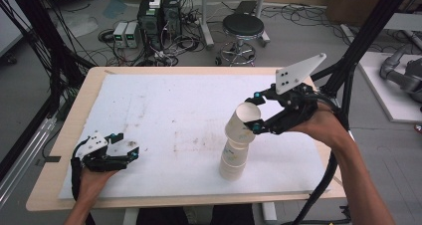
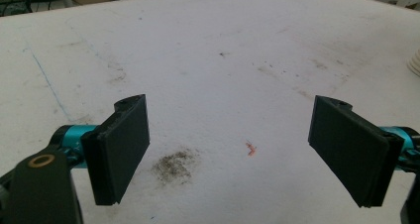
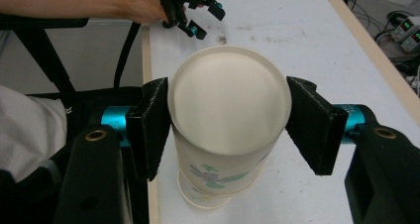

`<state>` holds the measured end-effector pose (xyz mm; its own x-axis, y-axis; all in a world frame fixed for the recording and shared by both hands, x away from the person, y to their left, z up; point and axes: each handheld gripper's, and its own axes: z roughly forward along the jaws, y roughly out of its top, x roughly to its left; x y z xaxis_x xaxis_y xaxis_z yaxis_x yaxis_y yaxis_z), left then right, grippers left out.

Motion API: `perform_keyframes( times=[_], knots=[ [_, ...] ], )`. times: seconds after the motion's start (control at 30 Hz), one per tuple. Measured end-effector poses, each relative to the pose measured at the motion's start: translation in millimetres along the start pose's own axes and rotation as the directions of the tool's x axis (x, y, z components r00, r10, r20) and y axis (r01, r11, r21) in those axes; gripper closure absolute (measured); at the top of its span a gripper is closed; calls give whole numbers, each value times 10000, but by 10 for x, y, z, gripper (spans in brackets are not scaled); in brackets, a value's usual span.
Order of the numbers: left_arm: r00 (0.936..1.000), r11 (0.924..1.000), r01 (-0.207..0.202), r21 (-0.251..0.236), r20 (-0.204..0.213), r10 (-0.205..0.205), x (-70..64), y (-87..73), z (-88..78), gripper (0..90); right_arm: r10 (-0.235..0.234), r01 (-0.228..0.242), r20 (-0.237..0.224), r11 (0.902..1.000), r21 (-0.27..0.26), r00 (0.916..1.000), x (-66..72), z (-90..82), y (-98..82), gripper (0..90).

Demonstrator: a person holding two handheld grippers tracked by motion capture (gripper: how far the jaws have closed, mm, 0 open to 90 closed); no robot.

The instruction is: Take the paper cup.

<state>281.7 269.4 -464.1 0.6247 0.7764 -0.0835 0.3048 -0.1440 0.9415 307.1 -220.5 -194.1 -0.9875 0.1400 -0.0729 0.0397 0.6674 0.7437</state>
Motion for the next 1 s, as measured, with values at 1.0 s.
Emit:
perform_keyframes(
  times=[1.0],
  knots=[
    [10000,10000,-62,5,-16,62,-6,0,-1,161,358,-352,5,9853,-1670,9994,-670,262,-14,374]
  ],
)
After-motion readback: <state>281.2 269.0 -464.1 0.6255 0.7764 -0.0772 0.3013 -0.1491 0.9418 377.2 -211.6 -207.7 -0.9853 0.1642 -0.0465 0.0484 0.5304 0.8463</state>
